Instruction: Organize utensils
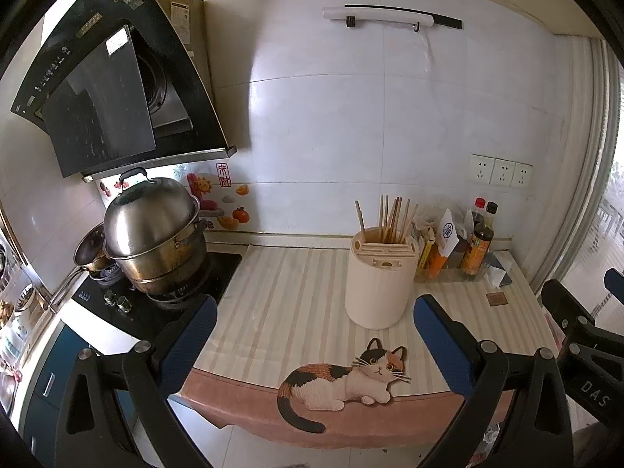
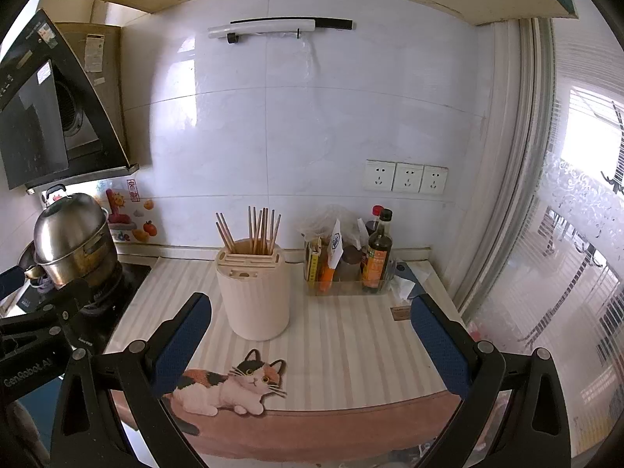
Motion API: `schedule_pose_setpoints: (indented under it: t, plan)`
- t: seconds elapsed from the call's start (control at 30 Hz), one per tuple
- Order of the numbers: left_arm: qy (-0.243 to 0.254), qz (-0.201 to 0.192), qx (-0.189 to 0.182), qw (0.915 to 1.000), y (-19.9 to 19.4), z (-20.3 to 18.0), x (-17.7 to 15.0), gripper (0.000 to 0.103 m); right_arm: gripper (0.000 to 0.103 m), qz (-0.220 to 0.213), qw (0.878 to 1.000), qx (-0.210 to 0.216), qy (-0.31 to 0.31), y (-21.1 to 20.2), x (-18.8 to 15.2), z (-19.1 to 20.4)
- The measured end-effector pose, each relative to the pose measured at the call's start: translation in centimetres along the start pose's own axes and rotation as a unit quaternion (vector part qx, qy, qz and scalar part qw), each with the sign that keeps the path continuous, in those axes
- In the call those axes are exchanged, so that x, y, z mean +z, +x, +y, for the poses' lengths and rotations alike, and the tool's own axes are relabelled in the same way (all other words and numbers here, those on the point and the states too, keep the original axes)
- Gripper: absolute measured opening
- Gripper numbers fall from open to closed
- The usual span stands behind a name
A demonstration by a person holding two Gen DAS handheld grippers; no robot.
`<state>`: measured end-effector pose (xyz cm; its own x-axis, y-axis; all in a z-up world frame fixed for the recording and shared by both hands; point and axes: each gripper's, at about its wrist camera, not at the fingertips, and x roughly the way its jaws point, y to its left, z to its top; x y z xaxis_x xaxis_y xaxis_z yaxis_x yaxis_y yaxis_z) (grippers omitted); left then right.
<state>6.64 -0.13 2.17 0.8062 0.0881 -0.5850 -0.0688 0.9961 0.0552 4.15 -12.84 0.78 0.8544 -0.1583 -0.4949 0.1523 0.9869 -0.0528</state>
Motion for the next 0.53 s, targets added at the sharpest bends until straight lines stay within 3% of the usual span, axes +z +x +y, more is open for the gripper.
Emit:
schedule_pose_setpoints:
  t: [0.53]
  plan:
    - [0.001,0.001,-0.006,1.0000,0.68,0.28,0.06,0.103,0.103,0.003,1.000,0.000,-0.001,0.88,0.36,0.25]
